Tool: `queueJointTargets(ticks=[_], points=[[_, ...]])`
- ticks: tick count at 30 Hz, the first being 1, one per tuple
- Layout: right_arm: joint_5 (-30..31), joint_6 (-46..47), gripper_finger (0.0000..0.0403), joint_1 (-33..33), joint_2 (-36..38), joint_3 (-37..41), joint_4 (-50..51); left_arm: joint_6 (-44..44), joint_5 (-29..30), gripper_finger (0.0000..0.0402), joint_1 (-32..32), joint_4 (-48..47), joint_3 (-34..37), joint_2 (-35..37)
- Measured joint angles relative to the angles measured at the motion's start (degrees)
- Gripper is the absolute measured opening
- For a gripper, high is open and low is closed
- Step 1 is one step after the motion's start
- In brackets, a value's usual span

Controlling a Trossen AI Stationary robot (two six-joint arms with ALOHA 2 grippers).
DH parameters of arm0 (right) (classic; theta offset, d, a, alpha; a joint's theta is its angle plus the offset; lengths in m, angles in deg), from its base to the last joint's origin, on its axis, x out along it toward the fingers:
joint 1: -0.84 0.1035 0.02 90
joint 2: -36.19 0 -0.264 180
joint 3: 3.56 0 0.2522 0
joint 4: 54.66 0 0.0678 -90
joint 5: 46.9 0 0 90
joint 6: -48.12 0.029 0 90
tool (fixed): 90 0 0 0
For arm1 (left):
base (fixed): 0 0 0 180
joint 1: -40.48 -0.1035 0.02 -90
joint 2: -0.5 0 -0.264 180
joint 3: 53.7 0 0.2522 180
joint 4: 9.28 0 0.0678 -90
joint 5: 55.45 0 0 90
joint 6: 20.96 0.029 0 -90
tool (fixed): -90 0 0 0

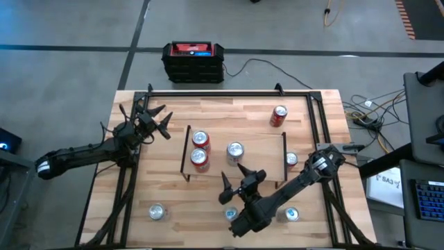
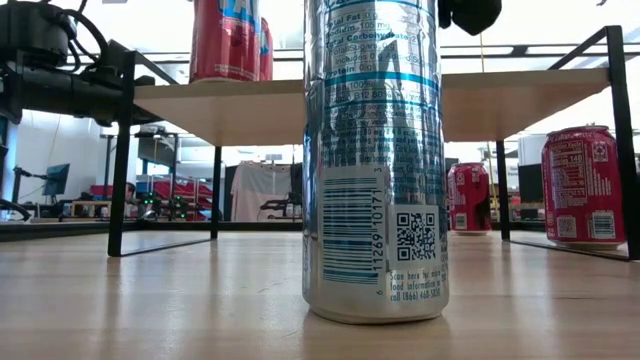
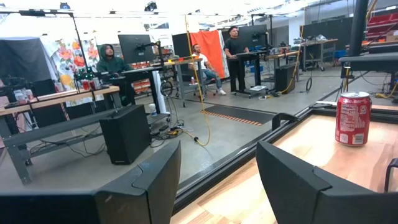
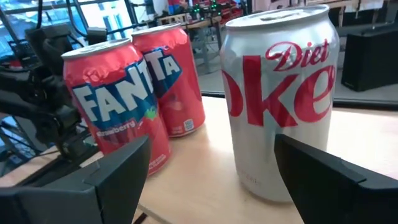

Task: Place canned beverage on shelf
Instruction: Put the top silver soda can on the shelf

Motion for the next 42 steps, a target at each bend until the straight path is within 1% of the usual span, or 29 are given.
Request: queueJointTargets(ticks=[7,16,23,28,33,38,42], points=[[0.1,-1.7,0.0325,-1.4,0.0,0.8,0.0,0.0,0.0,0.0195,0.0,0.0,0.0,0.0],[0.0,1.3,0.0325,-1.6,0.0,2.9,0.0,0.0,0.0,0.0195,0.0,0.0,0.0,0.0],[-0.1,-1.1,0.0325,-1.4,0.0,3.2,-0.7,0.0,0.0,0.0195,0.0,0.0,0.0,0.0],[-3.6,-2.6,0.0325,-1.3,0.0,2.8,-0.7,0.0,0.0,0.0195,0.0,0.0,0.0,0.0],[-4.0,-6.5,0.0325,-1.1,0.0,2.7,-0.7,0.0,0.0,0.0195,0.0,0.0,0.0,0.0],[-4.2,-6.3,0.0325,-0.7,0.1,2.5,-0.8,0.0,0.0,0.0195,0.0,0.0,0.0,0.0],[-6.6,-5.9,0.0326,-0.6,0.1,2.7,-0.8,0.0,0.0,0.0195,0.0,0.0,0.0,0.0]])
